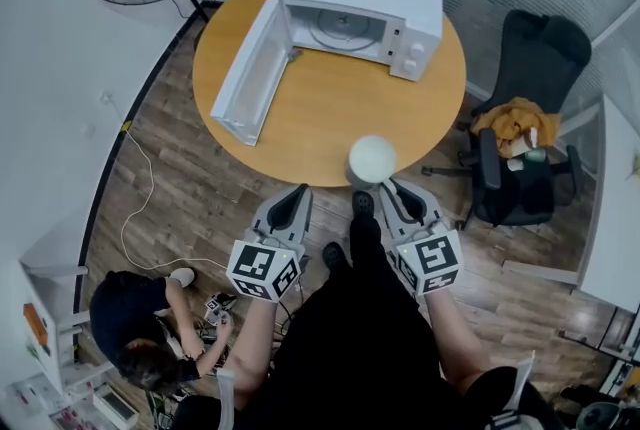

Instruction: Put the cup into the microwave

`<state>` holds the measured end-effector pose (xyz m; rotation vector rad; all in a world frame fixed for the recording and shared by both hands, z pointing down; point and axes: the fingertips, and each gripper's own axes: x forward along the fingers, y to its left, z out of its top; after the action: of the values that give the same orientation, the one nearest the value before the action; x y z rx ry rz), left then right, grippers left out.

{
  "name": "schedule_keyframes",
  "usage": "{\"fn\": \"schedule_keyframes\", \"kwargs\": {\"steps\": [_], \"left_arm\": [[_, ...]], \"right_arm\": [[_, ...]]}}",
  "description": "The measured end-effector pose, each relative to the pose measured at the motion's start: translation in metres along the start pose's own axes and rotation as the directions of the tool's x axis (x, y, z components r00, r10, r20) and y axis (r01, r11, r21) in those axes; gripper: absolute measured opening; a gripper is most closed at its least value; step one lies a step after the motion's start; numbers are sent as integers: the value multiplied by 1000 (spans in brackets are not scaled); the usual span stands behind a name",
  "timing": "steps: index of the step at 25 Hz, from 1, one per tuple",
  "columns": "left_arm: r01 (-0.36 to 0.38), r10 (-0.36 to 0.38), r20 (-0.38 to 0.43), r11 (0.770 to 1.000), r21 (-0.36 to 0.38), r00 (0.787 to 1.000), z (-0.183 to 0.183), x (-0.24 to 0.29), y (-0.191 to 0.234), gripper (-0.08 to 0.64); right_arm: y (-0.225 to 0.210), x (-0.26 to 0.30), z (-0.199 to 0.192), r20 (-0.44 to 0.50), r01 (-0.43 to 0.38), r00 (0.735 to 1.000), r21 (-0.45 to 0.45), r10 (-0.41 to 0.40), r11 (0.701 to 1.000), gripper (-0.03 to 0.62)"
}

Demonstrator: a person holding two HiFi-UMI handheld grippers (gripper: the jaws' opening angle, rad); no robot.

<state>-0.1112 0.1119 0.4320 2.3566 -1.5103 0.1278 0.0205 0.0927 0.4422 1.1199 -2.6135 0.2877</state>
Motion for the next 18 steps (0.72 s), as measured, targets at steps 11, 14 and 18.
{"fn": "schedule_keyframes", "kwargs": {"steps": [11, 14, 18], "left_arm": [[-27, 27, 12, 1000, 3, 1000, 36, 62, 38, -5], [-34, 34, 12, 999, 2, 999, 47, 82, 50, -5], [-46, 46, 3, 999, 4, 999, 57, 106, 59, -5]], "right_arm": [[-47, 72, 31, 10, -40, 999, -12, 40, 999, 54], [-63, 94, 39, 7, -49, 999, -13, 49, 999, 54], [-82, 118, 48, 2, -64, 998, -17, 64, 998, 54]]}}
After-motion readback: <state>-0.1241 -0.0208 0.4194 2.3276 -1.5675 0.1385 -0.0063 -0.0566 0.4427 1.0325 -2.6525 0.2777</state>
